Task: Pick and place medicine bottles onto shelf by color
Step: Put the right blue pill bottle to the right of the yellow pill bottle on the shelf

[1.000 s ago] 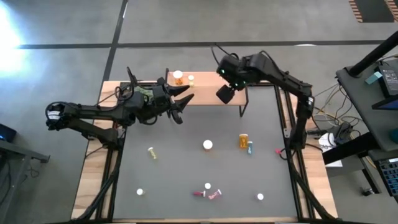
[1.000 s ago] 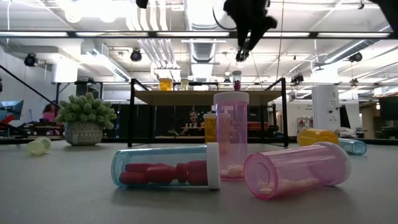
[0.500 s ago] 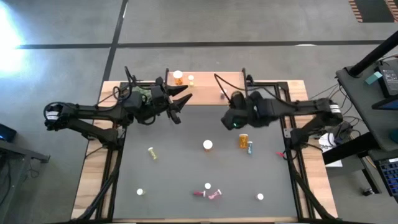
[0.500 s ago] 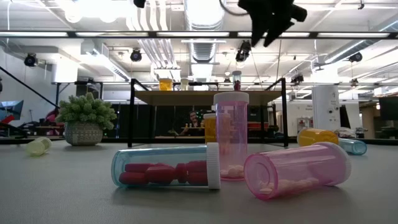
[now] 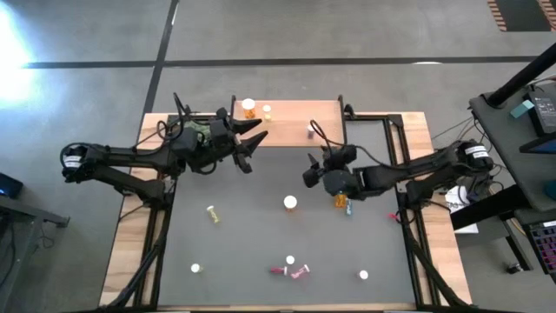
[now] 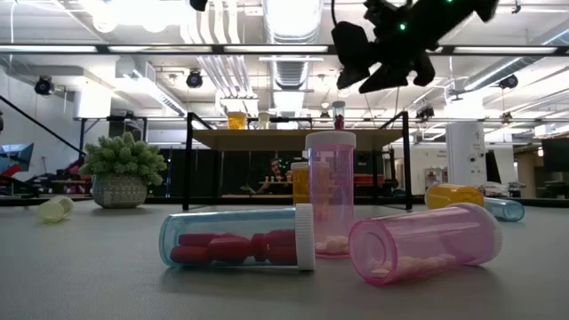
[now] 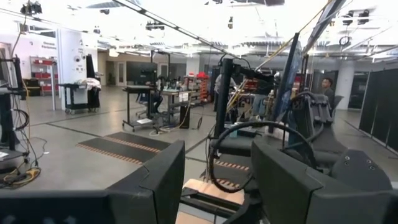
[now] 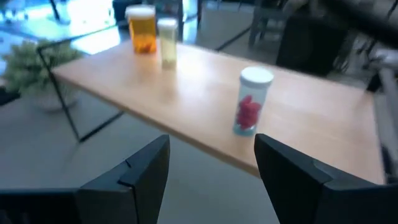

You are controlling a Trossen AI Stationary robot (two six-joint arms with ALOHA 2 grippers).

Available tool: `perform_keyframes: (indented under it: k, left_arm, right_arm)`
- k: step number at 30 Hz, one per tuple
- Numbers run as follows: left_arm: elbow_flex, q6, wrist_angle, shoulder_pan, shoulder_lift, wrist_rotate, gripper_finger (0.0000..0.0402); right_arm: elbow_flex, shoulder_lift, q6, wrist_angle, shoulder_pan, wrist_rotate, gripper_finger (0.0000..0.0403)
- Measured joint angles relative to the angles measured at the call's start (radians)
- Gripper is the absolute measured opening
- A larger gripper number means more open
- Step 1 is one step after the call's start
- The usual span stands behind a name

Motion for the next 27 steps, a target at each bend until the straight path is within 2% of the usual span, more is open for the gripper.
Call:
perform_keyframes:
  k: [2,7,10,15,23,27]
  left_arm:
    - [0.0,0.007,0.001,0.0,0.0,0.0,0.0169]
    - [0.002,0.033,0.001,0.0,0.002,0.0,0.0169]
    - [0.006,0.032,0.003,0.0,0.002,0.0,0.0169]
    - [0.006,0.032,0.011,0.0,0.002,0.0,0.0169]
    - [0.011,0.03,0.012,0.0,0.002,-0.001,0.0169]
    - [0.015,0.03,0.012,0.0,0.002,-0.001,0.0169]
  right_arm:
    - [-0.04,0.0,-0.062,0.092,0.006,0.045,0.0224]
    - [-0.099,0.002,-0.197,0.214,0.005,0.056,0.0224]
    - [-0.104,0.013,-0.203,0.26,-0.004,0.058,0.0224]
    - [-0.106,0.053,-0.203,0.299,-0.036,0.121,0.0224]
    - [-0.104,0.154,-0.179,0.461,-0.085,0.125,0.0224]
    - [-0.093,0.188,-0.179,0.481,-0.102,0.127,0.0224]
